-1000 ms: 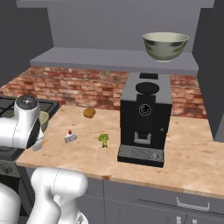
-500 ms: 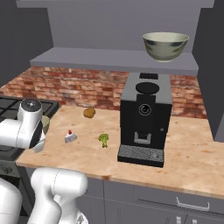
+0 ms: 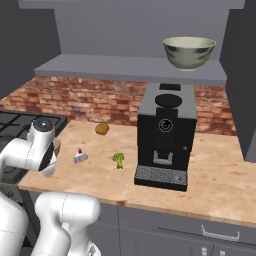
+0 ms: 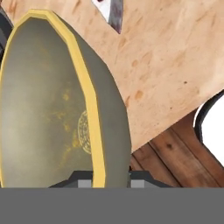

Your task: Pick both bowls and place them on the counter. Then place the cake in one bowl and place the broccoli in the other bowl.

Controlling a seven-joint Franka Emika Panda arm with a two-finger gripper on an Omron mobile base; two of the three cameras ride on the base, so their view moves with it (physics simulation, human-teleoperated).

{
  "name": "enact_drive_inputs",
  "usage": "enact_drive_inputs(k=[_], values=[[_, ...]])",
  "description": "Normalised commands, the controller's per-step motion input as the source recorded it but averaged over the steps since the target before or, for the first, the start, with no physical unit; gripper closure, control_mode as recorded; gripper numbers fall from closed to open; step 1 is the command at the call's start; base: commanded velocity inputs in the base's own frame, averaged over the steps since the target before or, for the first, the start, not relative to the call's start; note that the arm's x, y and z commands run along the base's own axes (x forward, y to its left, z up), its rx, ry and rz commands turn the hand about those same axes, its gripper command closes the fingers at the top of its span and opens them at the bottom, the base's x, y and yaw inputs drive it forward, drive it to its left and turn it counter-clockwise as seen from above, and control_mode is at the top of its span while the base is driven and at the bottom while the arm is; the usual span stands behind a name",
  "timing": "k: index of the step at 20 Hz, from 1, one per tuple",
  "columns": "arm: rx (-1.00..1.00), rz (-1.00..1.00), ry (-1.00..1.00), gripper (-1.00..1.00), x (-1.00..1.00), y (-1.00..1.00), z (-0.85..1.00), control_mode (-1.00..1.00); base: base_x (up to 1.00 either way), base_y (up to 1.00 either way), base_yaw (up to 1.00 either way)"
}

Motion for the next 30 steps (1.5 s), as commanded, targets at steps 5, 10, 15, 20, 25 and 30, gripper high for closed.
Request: enact_drive_inputs(k=[5, 10, 15, 20, 25, 30], values=[[0.0, 0.0, 0.0, 1.0, 0.22, 0.08, -0.38, -1.0, 0.0, 0.0, 0.0], [0.0, 0.0, 0.0, 1.0, 0.19, 0.16, -0.36, -1.0, 0.0, 0.0, 0.0], [0.0, 0.0, 0.0, 1.0, 0.23, 0.26, -0.32, -1.0, 0.0, 0.0, 0.0], [0.0, 0.0, 0.02, 1.0, 0.09, 0.11, -0.16, -1.0, 0.0, 0.0, 0.0], [-0.01, 0.0, 0.09, 1.0, 0.03, 0.01, -0.12, -1.0, 0.0, 0.0, 0.0], [-0.01, 0.0, 0.11, 1.0, 0.02, 0.06, -0.2, -1.0, 0.0, 0.0, 0.0]])
